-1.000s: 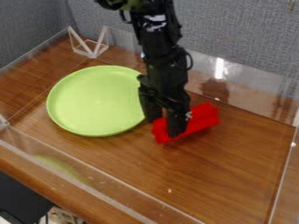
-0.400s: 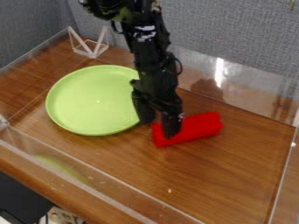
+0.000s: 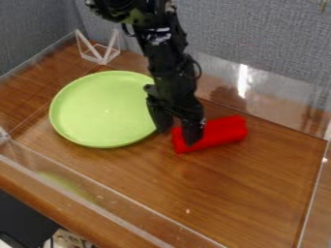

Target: Move the red object from the green plate to the table

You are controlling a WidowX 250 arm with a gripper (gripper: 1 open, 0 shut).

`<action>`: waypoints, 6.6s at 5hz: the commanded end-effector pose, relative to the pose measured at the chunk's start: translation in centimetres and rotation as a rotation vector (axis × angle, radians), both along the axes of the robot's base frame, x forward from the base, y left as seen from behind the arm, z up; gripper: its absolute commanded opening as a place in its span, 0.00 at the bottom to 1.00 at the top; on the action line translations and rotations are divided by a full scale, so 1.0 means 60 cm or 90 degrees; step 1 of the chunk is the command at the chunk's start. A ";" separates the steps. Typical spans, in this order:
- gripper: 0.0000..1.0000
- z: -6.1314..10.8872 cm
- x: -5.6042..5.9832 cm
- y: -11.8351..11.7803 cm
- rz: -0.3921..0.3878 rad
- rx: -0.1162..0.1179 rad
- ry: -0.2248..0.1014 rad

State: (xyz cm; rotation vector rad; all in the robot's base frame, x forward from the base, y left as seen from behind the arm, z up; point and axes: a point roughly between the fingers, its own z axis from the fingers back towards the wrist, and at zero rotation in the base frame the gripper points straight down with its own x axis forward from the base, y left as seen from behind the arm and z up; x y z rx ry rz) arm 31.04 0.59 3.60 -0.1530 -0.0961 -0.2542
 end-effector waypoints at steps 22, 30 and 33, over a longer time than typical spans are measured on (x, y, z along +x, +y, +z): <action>1.00 0.101 0.098 -0.007 0.163 0.041 -0.009; 0.00 0.015 0.043 -0.142 -0.462 0.051 0.007; 0.00 -0.003 0.052 -0.120 -0.411 0.045 0.024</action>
